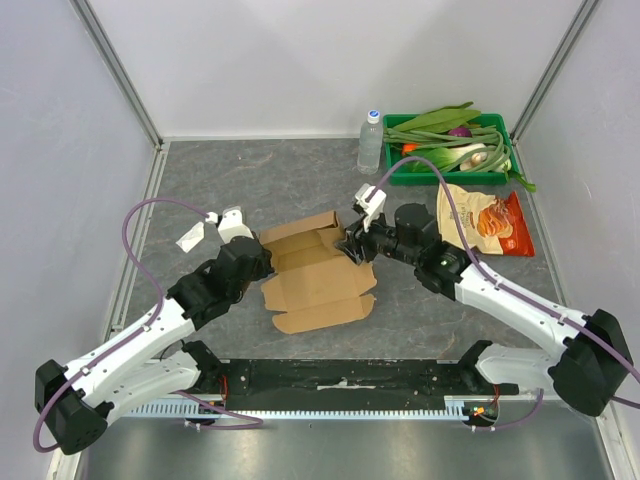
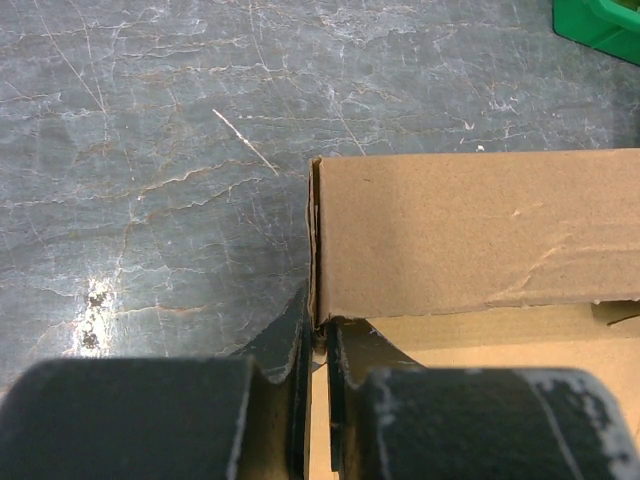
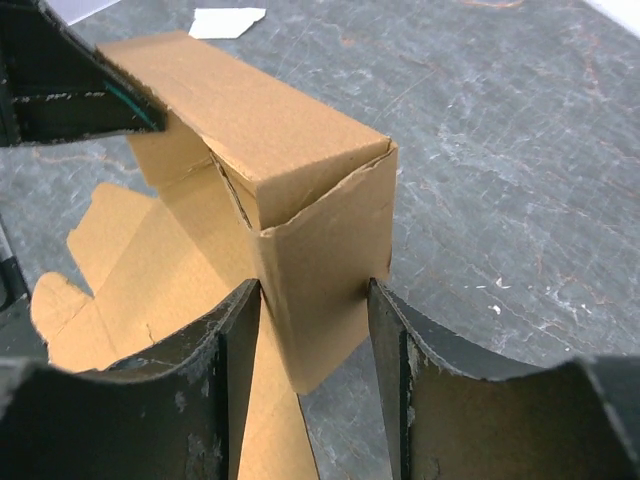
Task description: Fold the paper box
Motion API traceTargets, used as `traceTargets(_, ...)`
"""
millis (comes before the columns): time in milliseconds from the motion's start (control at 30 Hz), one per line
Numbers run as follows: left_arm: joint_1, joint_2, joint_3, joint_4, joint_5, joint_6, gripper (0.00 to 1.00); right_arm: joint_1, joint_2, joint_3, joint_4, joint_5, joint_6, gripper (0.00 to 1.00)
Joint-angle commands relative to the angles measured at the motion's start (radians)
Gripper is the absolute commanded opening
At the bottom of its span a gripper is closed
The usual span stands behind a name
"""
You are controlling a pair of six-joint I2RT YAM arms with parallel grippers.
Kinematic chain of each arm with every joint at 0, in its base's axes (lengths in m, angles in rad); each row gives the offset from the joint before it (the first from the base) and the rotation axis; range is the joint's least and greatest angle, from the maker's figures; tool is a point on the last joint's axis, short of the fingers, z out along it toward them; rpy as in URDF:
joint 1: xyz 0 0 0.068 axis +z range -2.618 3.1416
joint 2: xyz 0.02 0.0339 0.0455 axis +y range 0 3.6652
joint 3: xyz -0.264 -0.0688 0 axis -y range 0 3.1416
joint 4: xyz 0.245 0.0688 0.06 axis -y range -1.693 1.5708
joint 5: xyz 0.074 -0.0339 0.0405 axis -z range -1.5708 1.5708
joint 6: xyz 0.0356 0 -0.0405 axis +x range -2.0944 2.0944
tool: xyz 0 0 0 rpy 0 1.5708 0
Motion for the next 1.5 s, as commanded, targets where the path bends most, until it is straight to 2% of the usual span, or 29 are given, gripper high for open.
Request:
traceTargets(0,0.002,0.0,0.028,0.022,-0.013,0.022,0.02,0.084,0.019,0.011,0.105,0.167,0.018,0.54)
traceTargets(167,0.002,0.008,0.028,0.013,-0.054,-0.002,0.02,0.193,0.036,0.005,0.141,0.476,0.03,0.49)
traceTargets(267,0.002,0.008,0.032,0.01,-0.071,-0.015,0.02,0.241,0.067,0.011,0.156,0.628,0.041,0.42)
traceTargets(367,0.002,0.013,0.04,0.006,-0.077,-0.018,0.02,0.287,0.101,0.028,0.168,0.714,0.039,0.43)
traceTargets(400,0.002,0.013,0.044,0.004,-0.079,-0.018,0.02,0.297,0.108,0.034,0.174,0.79,0.042,0.45)
traceTargets(467,0.002,0.014,0.052,-0.002,-0.083,-0.018,0.02,0.313,0.128,0.042,0.181,0.817,0.041,0.48)
traceTargets(733,0.002,0.005,0.052,-0.013,-0.085,-0.026,0.02,0.348,0.185,0.069,0.217,0.982,0.056,0.44)
traceTargets(1033,0.002,0.01,0.057,-0.022,-0.096,-0.038,0.02,0.363,0.262,0.109,0.256,1.056,0.033,0.44)
traceTargets(1100,0.002,0.008,0.055,-0.025,-0.099,-0.042,0.02,0.369,0.282,0.126,0.262,1.089,0.022,0.46)
traceTargets(1133,0.002,0.008,0.055,-0.024,-0.099,-0.045,0.02,0.376,0.303,0.132,0.263,1.099,0.021,0.45)
traceTargets(1167,0.002,0.01,0.057,-0.024,-0.097,-0.047,0.02,0.38,0.317,0.138,0.27,1.118,0.019,0.38)
traceTargets(1200,0.002,0.01,0.057,-0.027,-0.099,-0.05,0.02,0.385,0.328,0.154,0.27,1.141,0.019,0.25)
traceTargets(1233,0.0,0.014,0.06,-0.03,-0.102,-0.059,0.02,0.391,0.354,0.166,0.262,1.162,0.028,0.0)
traceTargets(1333,0.002,0.019,0.063,-0.034,-0.111,-0.087,0.02,0.454,0.429,0.2,0.28,1.401,-0.002,0.0)
traceTargets(1400,0.0,0.025,0.063,-0.043,-0.125,-0.11,0.02,0.497,0.487,0.214,0.41,1.556,-0.097,0.0)
traceTargets(1433,0.002,0.03,0.066,-0.063,-0.142,-0.137,0.02,0.524,0.54,0.22,0.472,1.69,-0.21,0.0)
traceTargets(1467,0.0,0.036,0.072,-0.07,-0.146,-0.147,0.02,0.534,0.553,0.218,0.571,1.716,-0.252,0.0)
